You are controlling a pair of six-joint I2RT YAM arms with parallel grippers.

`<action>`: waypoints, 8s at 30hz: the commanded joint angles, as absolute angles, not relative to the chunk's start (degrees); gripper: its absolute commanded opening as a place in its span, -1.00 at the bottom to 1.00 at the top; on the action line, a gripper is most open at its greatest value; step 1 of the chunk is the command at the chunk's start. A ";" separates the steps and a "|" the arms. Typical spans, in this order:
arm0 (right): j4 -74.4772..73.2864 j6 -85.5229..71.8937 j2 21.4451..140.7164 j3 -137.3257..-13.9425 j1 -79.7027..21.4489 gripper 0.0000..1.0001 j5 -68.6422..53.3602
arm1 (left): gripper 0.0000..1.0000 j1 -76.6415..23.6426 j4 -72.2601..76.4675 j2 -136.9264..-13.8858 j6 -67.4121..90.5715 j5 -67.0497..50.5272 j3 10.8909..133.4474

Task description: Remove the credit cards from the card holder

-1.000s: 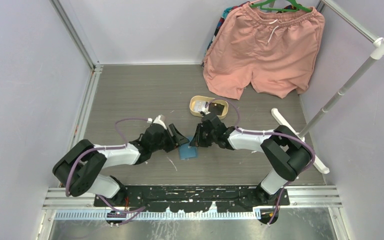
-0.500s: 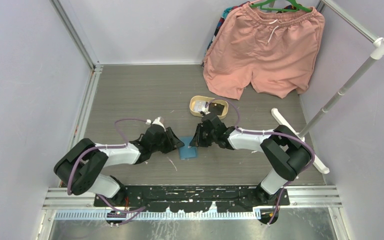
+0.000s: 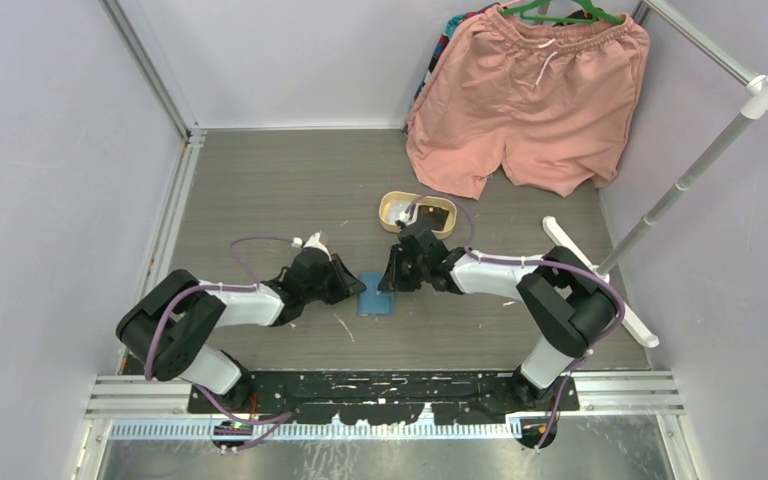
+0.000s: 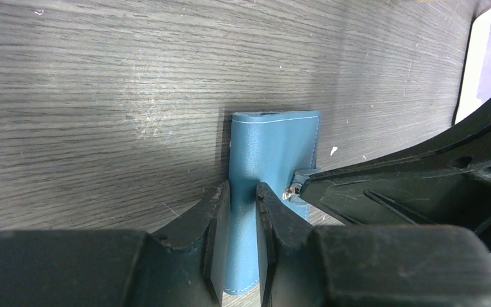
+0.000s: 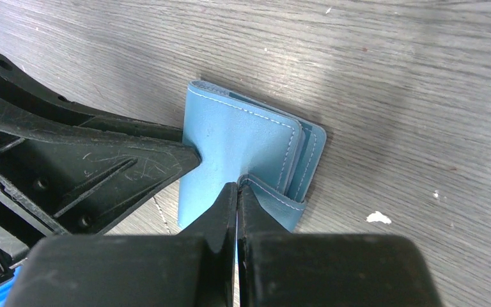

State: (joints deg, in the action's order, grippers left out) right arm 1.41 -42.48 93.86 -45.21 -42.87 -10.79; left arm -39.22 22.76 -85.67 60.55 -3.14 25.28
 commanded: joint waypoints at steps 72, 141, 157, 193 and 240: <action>-22.52 -34.61 96.24 -57.67 -47.86 -0.98 -11.46 | -0.60 -39.56 25.49 -89.44 59.33 -2.39 22.28; -13.46 -39.01 94.93 -51.42 -48.27 -0.98 -3.20 | -0.59 -39.46 25.02 -91.72 58.84 -2.54 23.33; -8.85 -39.31 90.53 -43.83 -50.86 -0.98 7.72 | -0.47 -39.29 24.47 -88.05 57.97 -1.65 23.07; -6.12 -39.06 87.38 -40.27 -51.31 -0.88 9.48 | -0.49 -47.32 22.59 -89.02 41.10 -12.64 26.75; -13.36 -35.86 64.21 -38.82 -40.07 -0.60 14.48 | -0.61 -47.87 14.61 -89.22 57.54 10.37 29.72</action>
